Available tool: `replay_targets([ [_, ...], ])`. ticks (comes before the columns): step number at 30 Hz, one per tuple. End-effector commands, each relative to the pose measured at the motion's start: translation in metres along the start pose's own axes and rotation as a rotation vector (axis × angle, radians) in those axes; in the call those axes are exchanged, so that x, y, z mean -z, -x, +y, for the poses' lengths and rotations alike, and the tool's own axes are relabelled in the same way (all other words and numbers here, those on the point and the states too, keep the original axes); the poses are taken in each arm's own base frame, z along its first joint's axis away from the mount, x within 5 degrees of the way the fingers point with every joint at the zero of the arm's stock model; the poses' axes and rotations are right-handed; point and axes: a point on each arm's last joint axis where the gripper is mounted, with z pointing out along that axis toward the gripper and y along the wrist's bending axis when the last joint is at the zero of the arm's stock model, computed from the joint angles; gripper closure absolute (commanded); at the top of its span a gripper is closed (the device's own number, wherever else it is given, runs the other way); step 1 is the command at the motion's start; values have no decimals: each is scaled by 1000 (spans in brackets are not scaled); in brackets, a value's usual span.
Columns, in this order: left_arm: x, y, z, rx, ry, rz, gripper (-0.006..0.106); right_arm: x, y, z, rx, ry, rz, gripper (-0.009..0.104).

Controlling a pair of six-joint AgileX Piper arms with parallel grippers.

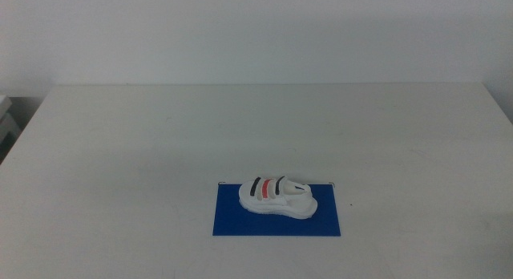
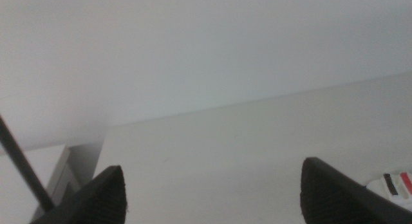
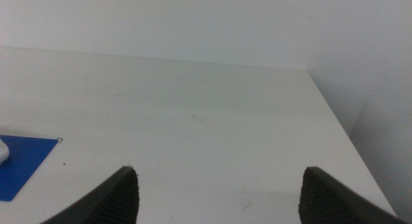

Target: Use one arm to grab the shoe from the table and place it on the mat.

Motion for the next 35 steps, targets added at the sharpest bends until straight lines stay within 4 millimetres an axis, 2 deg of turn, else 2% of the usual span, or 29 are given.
replay_targets([
  [1, 0, -8, -3, 12, -1, -154, 8, 2, 6, -1, 17, -10, -97, 31],
  [5, -12, -57, -10, 11, -11, -188, 8, 2, 6, -1, 17, -10, -97, 31],
  [7, -18, -74, -13, 23, -18, -205, 8, 2, 6, -1, 17, -10, -97, 31],
  [14, -25, -119, -19, 83, -30, -251, 8, 2, 6, -1, 17, -10, -97, 31],
  [17, -23, -124, -19, 86, -31, -232, 8, 2, 6, -1, 17, -10, -97, 31],
  [35, -23, -124, -16, 89, 23, -230, 8, 2, 6, -1, 17, -10, -97, 31],
])
